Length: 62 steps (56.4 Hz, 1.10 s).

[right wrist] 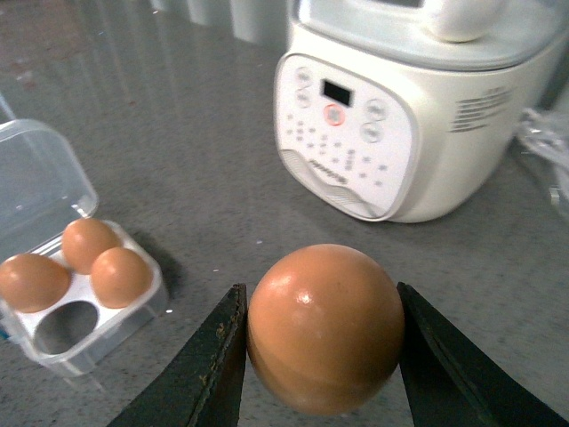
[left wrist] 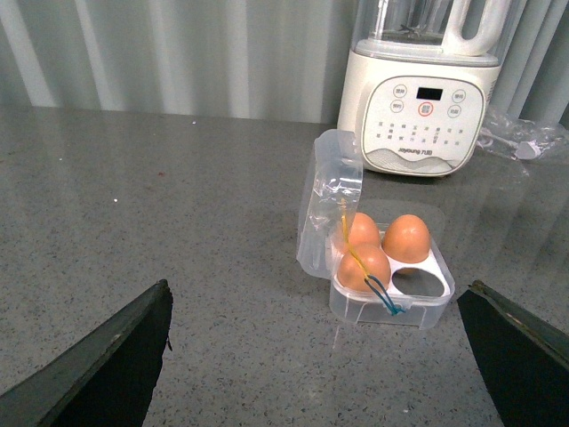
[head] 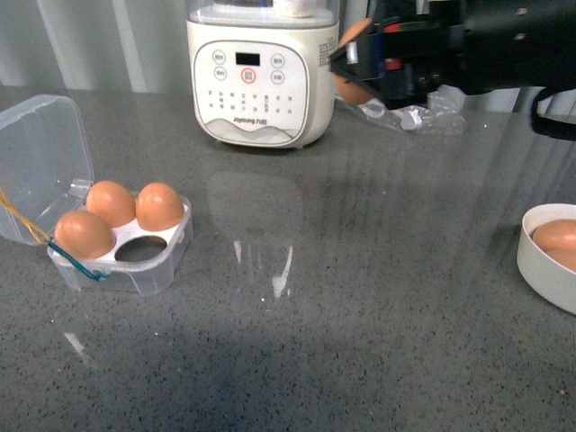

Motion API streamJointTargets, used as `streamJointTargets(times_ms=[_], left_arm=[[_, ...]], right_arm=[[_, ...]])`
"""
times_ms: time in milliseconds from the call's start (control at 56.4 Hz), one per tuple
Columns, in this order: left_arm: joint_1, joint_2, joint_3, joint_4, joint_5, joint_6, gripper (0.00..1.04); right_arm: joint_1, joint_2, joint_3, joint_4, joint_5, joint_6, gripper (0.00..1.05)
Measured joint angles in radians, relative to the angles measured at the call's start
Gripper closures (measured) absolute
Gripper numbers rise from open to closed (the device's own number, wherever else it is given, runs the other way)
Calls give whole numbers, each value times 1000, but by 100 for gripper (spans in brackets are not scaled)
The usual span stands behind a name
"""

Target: Put egg into box

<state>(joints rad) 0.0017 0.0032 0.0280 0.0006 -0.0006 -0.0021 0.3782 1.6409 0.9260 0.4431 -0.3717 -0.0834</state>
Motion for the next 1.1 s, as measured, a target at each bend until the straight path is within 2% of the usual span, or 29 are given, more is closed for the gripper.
streamJointTargets(times_ms=[195, 443, 1099], left_arm=[[0, 0, 0, 0, 0, 0, 7], [0, 0, 0, 0, 0, 0, 7], [0, 0, 0, 0, 0, 0, 7]], right_arm=[[90, 55, 0, 54, -104, -11, 64], [153, 142, 6, 75, -174, -21, 64], [220, 325, 181, 58, -183, -35, 64]])
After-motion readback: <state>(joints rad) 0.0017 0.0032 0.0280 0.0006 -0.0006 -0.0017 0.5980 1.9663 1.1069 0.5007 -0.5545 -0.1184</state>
